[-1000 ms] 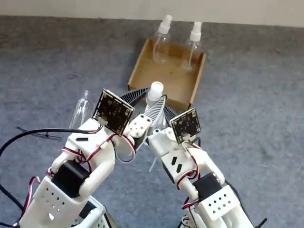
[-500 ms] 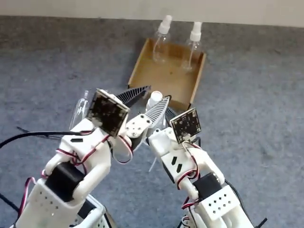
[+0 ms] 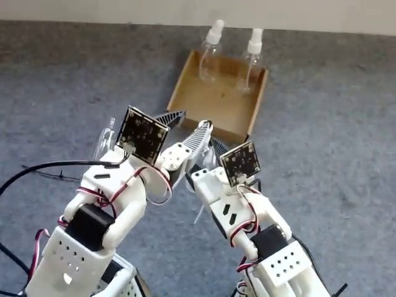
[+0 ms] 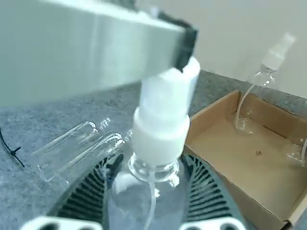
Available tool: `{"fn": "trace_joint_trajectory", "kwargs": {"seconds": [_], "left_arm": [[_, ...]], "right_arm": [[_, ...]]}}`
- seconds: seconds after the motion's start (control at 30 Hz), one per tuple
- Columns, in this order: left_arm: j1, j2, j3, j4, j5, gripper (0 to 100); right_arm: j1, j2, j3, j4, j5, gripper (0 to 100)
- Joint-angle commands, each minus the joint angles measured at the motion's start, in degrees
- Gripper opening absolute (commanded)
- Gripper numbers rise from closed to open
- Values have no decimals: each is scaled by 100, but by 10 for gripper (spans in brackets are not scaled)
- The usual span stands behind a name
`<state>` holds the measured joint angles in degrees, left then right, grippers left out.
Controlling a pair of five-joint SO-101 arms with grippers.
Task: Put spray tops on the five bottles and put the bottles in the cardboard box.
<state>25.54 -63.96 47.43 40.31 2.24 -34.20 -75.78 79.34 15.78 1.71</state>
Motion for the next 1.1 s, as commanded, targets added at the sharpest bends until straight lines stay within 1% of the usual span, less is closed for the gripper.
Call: {"fn": "trace_joint_trajectory", "kwargs": {"seconds": [0.0,0.17,0.23,0.33,0.43,0.5,0.6,0.63,0.77,0.83,0.9,0.97,1.07], "left_arm": [[-110,48,-31,-105,-70,160],[-593,31,-681,-105,-62,160],[-910,31,-901,79,-62,160],[-1411,31,-980,730,-62,160],[-1851,31,-813,1486,-62,161],[-2053,31,-558,1662,-62,162],[-2176,31,119,1626,-62,165],[-2185,31,356,1486,-62,165],[-2176,31,1393,607,-62,166],[-2167,31,1842,193,-62,192],[-2141,31,2044,-70,-62,251],[-2105,31,2044,-114,-53,291],[-1938,31,2053,-114,-44,296]], "right_arm": [[119,-119,-119,-163,-18,4],[154,-119,-145,-163,-18,4],[356,-75,-163,-154,-18,4],[778,-66,-505,31,-18,4],[857,171,-1244,374,-18,4],[848,637,-1859,444,-18,3],[840,1719,-2818,444,-18,3],[831,2132,-3143,453,-18,3],[778,3881,-4400,462,-35,3],[637,4655,-4980,602,-35,3],[391,5332,-5631,963,-35,3],[163,5903,-6281,1358,-44,3],[-84,6536,-7134,1824,-44,3]]}}
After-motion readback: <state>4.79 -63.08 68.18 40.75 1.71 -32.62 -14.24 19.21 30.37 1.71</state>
